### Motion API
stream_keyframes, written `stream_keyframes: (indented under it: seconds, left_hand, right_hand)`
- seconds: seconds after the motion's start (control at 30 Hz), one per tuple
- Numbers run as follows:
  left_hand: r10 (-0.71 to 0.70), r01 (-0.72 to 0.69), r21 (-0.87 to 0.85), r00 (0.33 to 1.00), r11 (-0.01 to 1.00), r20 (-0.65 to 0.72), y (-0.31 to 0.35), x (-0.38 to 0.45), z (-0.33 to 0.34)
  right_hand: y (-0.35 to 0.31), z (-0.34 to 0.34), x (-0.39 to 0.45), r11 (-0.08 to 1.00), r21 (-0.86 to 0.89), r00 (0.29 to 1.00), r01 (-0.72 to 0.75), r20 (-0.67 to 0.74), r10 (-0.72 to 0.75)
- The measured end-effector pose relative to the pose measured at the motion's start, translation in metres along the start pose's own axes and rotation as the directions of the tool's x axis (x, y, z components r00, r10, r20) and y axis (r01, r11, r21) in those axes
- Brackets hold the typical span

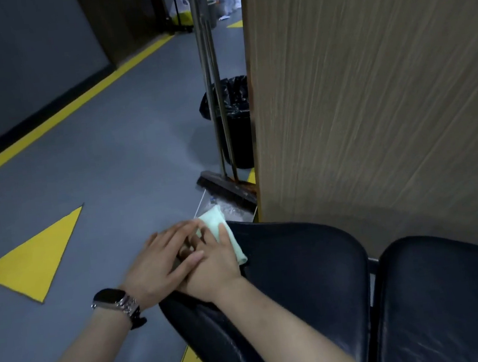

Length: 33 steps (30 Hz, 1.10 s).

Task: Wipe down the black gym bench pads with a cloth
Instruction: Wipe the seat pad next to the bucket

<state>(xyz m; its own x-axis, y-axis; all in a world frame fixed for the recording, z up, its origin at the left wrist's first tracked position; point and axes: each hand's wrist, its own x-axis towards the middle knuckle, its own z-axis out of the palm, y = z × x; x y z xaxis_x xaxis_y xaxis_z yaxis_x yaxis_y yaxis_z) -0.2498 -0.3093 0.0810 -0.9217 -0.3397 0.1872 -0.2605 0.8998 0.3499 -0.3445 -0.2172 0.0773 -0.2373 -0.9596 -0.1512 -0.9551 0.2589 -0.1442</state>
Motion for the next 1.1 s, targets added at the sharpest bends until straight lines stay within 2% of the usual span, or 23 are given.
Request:
stream_keyframes:
  seconds: [0.07, 0.37, 0.6, 0.83, 1.1]
  left_hand:
    - [0.001, -0.001, 0.003, 1.0, 1.0, 0.011, 0.004, 0.003, 0.001]
    - [-0.052, 0.053, -0.023, 0.998, 0.998, 0.029, 0.014, -0.005, 0.0]
    - [-0.066, 0.067, -0.009, 0.996, 0.998, 0.057, 0.021, -0.014, 0.002]
    - [-0.08, 0.08, -0.002, 0.993, 0.997, 0.087, 0.033, -0.018, 0.006]
    - [-0.025, 0.027, -0.014, 0.994, 1.0, 0.106, 0.048, -0.016, 0.016]
  right_hand:
    - [0.01, -0.003, 0.002, 1.0, -0.011, 1.0, -0.01, 0.014, 0.01]
    - [0.07, -0.015, -0.001, 0.956, 0.24, 0.986, -0.168, 0.029, 0.166]
    - [0.112, -0.02, -0.031, 0.955, 0.14, 0.963, -0.26, 0.112, 0.246]
    - [0.159, -0.02, -0.086, 0.872, 0.188, 0.892, -0.451, 0.098, 0.441]
    - [0.162, -0.007, -0.126, 0.737, 0.35, 0.798, -0.579, 0.055, 0.6]
